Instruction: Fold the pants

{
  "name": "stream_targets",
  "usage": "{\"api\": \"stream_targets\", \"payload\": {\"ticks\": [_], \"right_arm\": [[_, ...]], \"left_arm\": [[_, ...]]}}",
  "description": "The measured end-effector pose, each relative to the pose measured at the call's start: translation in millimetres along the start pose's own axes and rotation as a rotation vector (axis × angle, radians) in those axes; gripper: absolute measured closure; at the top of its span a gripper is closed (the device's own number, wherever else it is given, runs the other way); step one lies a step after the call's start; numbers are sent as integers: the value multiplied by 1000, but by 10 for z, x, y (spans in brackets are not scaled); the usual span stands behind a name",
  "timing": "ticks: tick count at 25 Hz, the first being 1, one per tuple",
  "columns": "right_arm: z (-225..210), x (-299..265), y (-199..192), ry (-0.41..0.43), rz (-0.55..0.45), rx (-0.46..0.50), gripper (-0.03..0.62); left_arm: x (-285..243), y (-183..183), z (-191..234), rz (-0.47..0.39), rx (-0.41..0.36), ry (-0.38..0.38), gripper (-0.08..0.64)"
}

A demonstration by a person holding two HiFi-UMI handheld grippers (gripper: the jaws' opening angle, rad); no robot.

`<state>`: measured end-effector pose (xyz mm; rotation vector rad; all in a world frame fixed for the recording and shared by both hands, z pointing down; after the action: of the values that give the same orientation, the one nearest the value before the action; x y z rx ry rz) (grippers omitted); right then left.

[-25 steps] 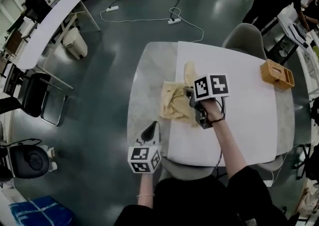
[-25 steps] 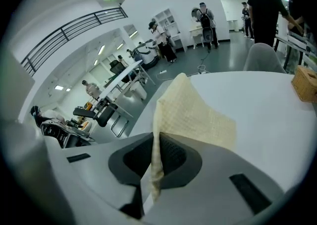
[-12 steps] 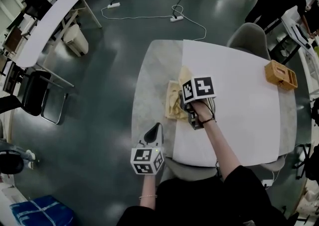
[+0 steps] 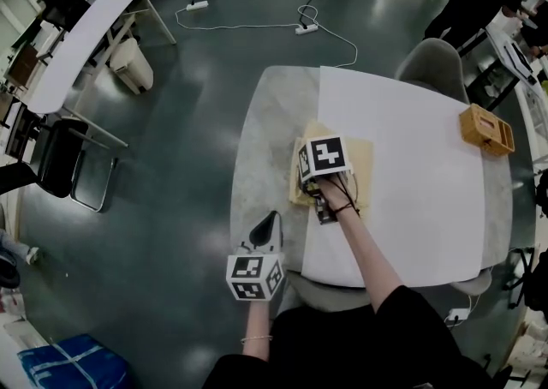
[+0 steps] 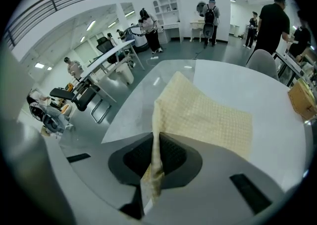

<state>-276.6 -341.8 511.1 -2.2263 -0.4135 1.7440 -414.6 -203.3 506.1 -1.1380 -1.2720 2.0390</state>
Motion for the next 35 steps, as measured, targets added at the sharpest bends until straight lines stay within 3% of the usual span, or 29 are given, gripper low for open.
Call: {"api": "stream_targets", "payload": {"ticks": [13, 19, 35], "right_arm": [[163, -68, -45, -41, -46, 3, 555], [242, -77, -59, -27, -101, -18, 472], [415, 86, -5, 41, -260, -37, 391]], "left_arm": [[37, -23, 14, 2, 3, -6, 546], [93, -53, 36, 2, 2, 2, 546], [232, -75, 53, -5, -2, 9, 546]]}}
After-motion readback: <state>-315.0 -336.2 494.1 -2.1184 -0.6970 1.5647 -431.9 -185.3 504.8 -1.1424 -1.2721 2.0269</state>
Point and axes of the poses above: the fingertips, and each gripper's own axes: x backward along the fingers, z to its left, y out of its top, the point moved 5 cm from there along x, backward along the fingers, and after that the axes turned 7 degrees about -x, right-handed, at the moved point
